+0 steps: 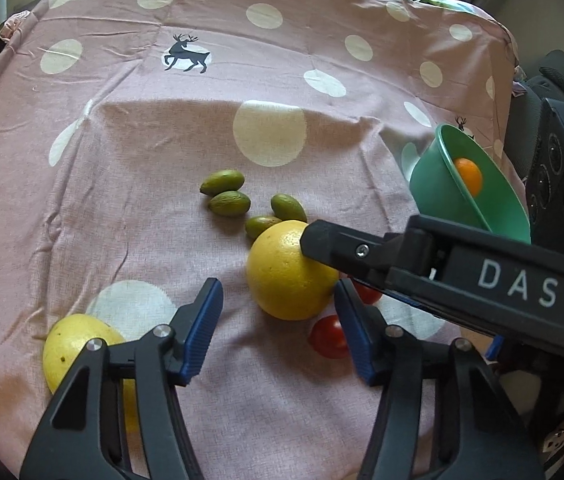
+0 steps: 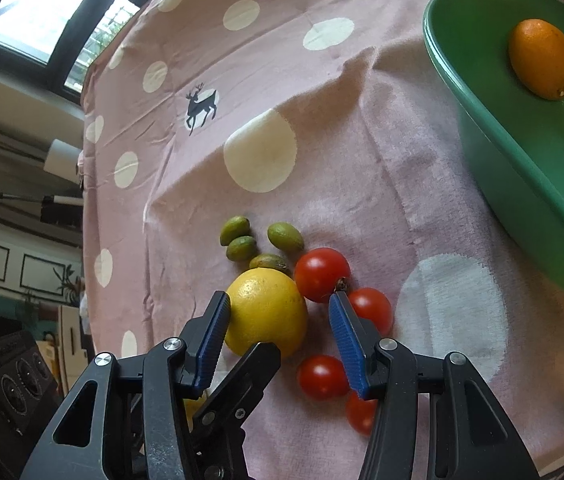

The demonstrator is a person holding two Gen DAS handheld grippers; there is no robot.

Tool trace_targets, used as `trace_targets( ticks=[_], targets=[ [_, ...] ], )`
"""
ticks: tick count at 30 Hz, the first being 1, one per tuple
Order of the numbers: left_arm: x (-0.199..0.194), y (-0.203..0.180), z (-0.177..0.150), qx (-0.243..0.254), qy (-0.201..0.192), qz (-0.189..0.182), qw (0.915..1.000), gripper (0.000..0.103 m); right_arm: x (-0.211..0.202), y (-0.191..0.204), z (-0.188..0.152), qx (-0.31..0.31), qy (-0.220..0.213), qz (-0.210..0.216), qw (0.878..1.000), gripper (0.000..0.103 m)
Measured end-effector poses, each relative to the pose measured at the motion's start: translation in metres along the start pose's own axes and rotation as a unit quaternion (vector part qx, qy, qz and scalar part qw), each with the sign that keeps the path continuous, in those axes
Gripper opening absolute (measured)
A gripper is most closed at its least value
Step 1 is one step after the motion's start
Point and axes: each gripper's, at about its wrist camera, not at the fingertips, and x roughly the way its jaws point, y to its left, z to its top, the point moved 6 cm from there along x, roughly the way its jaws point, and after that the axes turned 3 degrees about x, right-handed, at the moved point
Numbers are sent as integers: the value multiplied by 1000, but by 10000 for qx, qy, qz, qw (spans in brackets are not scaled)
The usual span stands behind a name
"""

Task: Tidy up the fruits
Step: 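Close the right tool's fingers on the yellow lemon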

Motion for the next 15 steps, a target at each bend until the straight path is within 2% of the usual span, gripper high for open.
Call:
trace_targets(
  ticks=[10,15],
  targets=[
    [13,-5,-2,-79,296,-148,9994,49,4,1,2,49,76,100,9999,54],
    [13,-4,-2,-69,268,-147,9995,50,6,1,2,61,89,136,9998,54]
  ],
)
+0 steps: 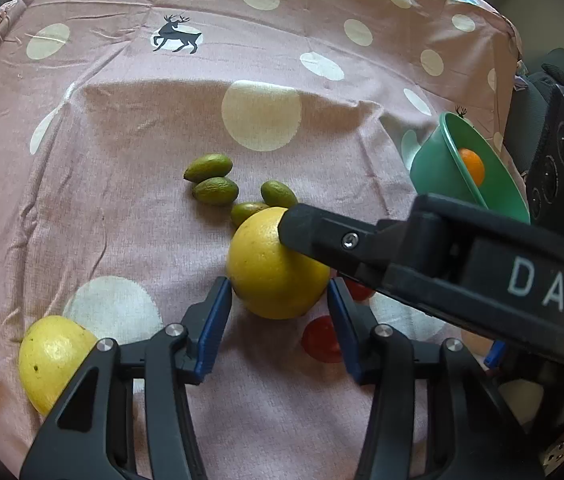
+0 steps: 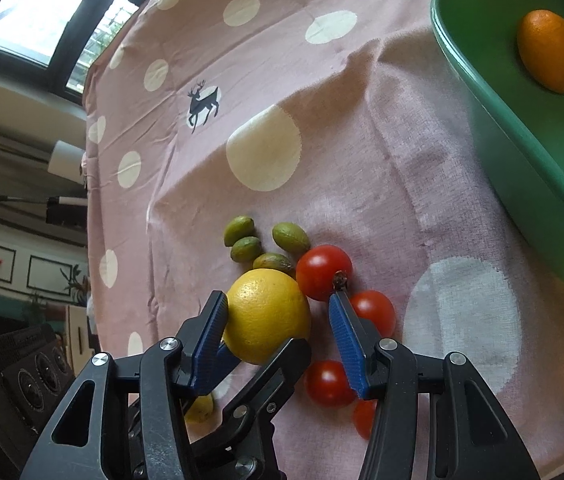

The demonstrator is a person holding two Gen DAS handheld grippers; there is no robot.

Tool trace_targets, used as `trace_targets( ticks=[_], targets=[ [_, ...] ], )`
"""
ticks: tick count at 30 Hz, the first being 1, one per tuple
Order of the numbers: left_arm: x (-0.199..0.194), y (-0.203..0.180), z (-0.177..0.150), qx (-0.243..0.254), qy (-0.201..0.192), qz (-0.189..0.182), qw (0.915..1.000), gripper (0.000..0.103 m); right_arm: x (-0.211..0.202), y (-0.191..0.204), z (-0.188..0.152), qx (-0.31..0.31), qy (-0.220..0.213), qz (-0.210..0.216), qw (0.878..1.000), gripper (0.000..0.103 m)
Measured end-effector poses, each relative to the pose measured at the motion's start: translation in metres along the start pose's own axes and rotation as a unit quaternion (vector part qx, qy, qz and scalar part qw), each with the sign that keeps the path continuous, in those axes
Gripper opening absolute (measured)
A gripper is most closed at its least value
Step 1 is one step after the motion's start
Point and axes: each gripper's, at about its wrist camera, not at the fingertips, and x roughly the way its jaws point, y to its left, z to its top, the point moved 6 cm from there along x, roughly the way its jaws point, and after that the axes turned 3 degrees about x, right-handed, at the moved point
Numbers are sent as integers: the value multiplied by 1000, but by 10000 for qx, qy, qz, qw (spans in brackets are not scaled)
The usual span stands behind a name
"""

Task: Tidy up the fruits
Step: 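Close the right tool's fingers on the yellow lemon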

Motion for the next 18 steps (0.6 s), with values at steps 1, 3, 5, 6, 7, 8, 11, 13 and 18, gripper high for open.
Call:
trace_targets(
  ticks=[1,3,5,6,7,8,11,13,18],
  targets=[
    [0,0,0,2,-7,-9,10000,50,1,0,0,9,4,12,10000,54],
    [0,1,0,-1,-15,-24,10000,49,2,0,1,29,16,43,10000,54],
    [0,1,1,24,-26,-15,10000,50,2,0,2,18,15,47,10000,54],
    [1,1,1,24,-32,-10,10000,50,2,0,2,4,10,41,10000,54],
    [1,1,1,32,-38,-5,10000,50,2,0,2,-10,3,36,10000,54],
    [1,1,1,35,-40,-3,10000,49,2,1,2,-19,1,40,10000,54],
    [0,-1,1,115,-104,24,9999,49,4,3,1,-60,60,111,9999,54],
    [0,0,2,119,-148,18,9998,49,9,8,-2,-150,168,194,9996,54],
    [0,3,3,99,-150,-10,9998,49,8,9,-2,-190,98,155,9997,53]
  ],
)
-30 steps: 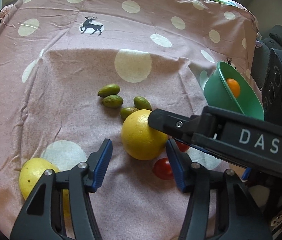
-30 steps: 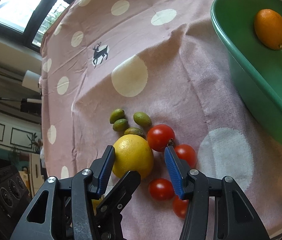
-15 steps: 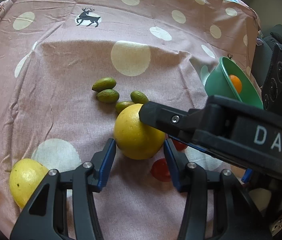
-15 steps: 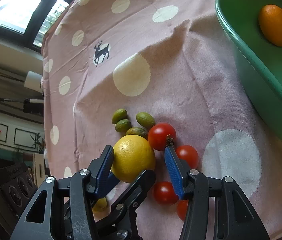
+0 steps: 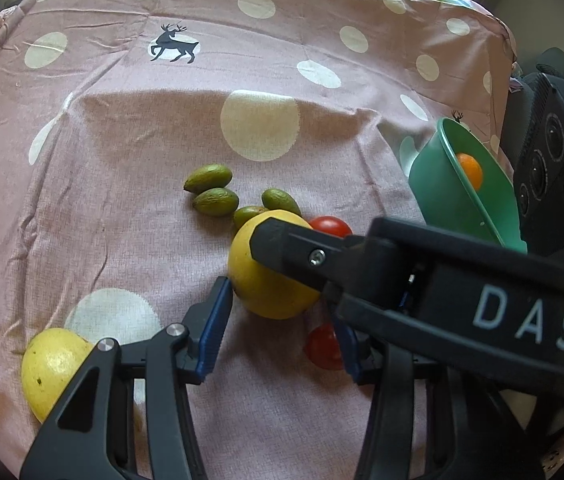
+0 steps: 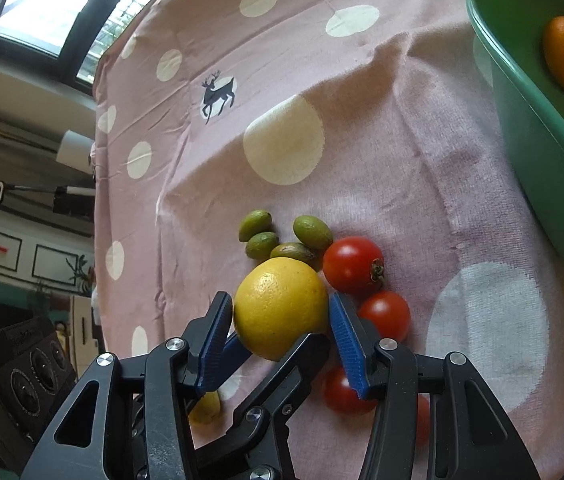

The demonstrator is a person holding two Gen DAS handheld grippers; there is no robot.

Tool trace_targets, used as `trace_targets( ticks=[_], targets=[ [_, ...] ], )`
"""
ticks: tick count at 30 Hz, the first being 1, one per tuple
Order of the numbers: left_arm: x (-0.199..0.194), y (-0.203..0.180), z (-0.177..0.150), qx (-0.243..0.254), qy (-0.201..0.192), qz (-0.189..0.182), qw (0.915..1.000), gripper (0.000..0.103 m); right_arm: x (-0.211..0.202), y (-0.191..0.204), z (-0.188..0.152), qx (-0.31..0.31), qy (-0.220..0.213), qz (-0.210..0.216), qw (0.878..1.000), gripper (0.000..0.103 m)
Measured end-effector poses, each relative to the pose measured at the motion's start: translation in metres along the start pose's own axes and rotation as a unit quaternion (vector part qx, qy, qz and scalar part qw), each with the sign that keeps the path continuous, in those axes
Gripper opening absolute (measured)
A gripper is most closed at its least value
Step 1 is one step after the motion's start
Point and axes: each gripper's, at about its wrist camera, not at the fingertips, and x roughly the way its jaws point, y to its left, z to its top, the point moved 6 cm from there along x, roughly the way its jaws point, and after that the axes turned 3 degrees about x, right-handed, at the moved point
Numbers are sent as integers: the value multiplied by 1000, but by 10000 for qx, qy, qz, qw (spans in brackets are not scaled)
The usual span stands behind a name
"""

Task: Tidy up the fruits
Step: 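Close the right tool's fingers on the yellow lemon, then lift the lemon with the right tool and carry it over the green bowl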

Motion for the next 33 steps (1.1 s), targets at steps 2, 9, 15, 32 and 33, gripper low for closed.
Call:
trace_targets(
  ticks=[2,9,15,32,33],
  targets=[
    [0,0,1,0,-4,7,10000,49,0,0,0,6,-5,4,10000,53],
    [-4,-2,1,-47,-52,-44,10000,49,-3,2,-1,-86,-60,-56,9999,52],
    [-16,-9,2,28,-246,-54,9997,49,-16,8,-2,-182,-231,-27,9996,52],
    [-55,-54,17,633,-1058,-120,9923,49,-82,18,1,-305,-1112,279,9929,52],
    [-57,-57,17,681,-1095,-134,9916,49,-86,18,1,-300,-1173,291,9922,52]
  ],
)
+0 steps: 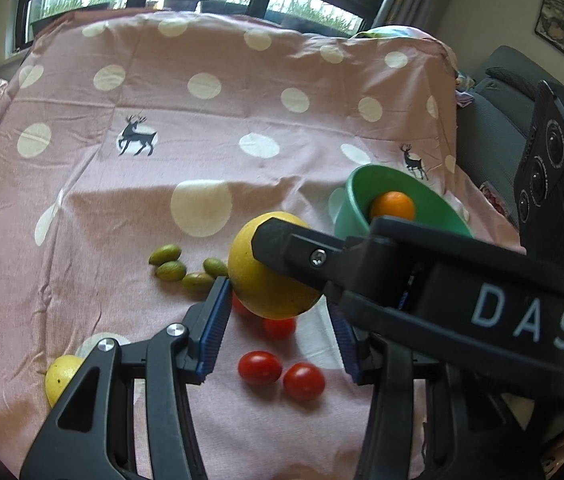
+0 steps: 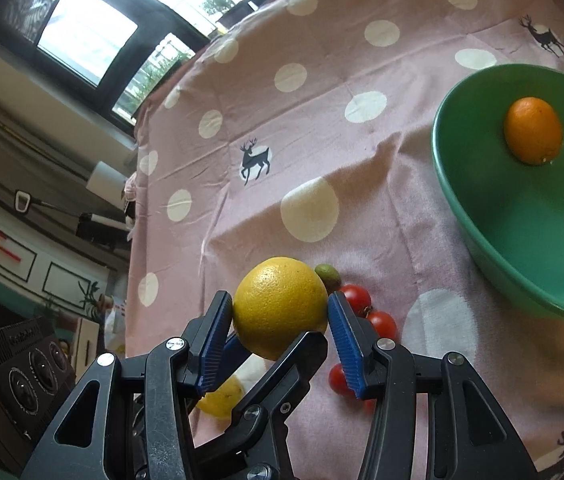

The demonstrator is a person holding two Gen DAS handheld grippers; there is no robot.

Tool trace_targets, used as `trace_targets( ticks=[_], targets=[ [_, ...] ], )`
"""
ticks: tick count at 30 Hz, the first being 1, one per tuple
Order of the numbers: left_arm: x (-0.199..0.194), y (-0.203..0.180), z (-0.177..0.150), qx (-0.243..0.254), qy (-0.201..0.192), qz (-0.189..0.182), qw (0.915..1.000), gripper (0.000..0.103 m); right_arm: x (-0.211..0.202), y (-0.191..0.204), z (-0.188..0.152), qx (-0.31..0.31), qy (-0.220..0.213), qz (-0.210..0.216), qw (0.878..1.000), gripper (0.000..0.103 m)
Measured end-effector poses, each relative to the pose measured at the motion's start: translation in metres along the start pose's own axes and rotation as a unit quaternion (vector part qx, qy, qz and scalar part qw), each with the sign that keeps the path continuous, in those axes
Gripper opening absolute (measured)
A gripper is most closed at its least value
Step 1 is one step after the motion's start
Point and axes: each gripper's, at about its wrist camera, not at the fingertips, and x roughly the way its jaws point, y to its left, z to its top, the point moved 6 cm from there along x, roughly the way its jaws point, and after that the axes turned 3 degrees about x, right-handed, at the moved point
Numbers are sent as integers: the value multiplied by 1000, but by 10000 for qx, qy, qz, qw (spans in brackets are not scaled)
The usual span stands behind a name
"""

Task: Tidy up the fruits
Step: 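Lift the lemon with the right tool and carry it over the green bowl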

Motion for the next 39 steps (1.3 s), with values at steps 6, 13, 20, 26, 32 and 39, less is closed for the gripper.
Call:
trace_targets(
  ticks=[6,13,20,26,32,39],
  targets=[
    [-4,-24,10,255,-198,-179,9993,49,-28,-5,8,46,-404,31,9992,52],
    [2,-57,19,587,-284,-466,9968,49,-59,-24,18,236,-865,-84,9959,52],
    [16,-87,26,900,-193,-580,9941,49,-77,-51,28,581,-1135,-91,9918,52],
    [31,-107,28,1143,-69,-688,9910,49,-86,-74,36,872,-1274,-113,9879,52],
    [46,-121,32,1314,48,-814,9880,49,-91,-96,42,1131,-1376,-149,9839,52],
    [64,-131,33,1415,154,-952,9852,49,-93,-116,46,1450,-1442,-183,9787,52]
  ],
)
